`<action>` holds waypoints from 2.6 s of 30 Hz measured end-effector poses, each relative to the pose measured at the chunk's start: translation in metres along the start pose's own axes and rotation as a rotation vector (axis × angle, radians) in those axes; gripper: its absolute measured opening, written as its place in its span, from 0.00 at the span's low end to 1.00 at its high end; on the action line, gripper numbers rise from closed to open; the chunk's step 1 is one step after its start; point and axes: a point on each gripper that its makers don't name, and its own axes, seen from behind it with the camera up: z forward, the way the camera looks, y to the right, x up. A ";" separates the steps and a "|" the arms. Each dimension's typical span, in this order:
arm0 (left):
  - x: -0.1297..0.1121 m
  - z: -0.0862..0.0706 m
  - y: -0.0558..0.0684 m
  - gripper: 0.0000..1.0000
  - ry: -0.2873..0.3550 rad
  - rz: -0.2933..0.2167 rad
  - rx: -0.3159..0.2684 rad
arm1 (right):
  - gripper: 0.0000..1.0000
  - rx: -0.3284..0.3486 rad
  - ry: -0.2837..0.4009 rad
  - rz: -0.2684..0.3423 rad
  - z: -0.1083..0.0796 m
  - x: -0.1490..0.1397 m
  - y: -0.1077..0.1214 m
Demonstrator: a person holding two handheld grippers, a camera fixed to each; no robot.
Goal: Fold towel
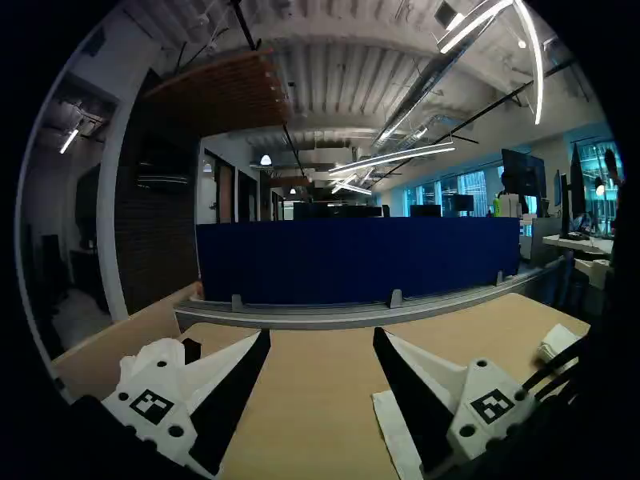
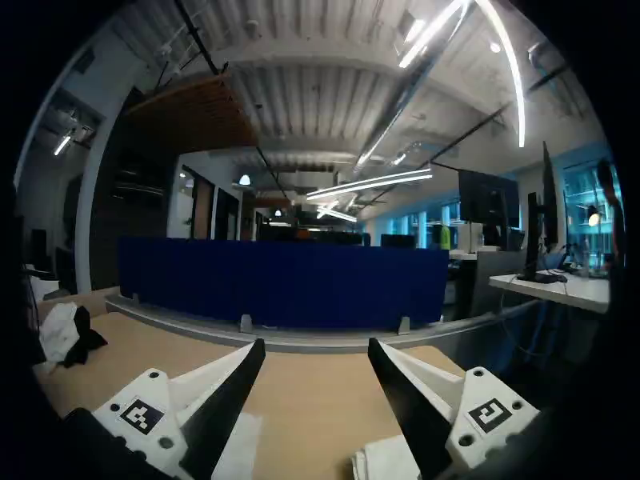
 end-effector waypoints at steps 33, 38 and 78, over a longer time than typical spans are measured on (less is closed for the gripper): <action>-0.018 -0.028 0.085 0.96 -0.335 0.160 -0.479 | 1.00 0.448 -0.381 -0.206 -0.028 -0.025 -0.080; -0.036 -0.036 0.099 0.95 -0.385 0.186 -0.538 | 1.00 0.498 -0.424 -0.238 -0.037 -0.040 -0.091; -0.283 -0.079 0.128 0.95 -0.869 0.226 -0.702 | 0.98 0.649 -0.864 -0.312 -0.104 -0.297 -0.106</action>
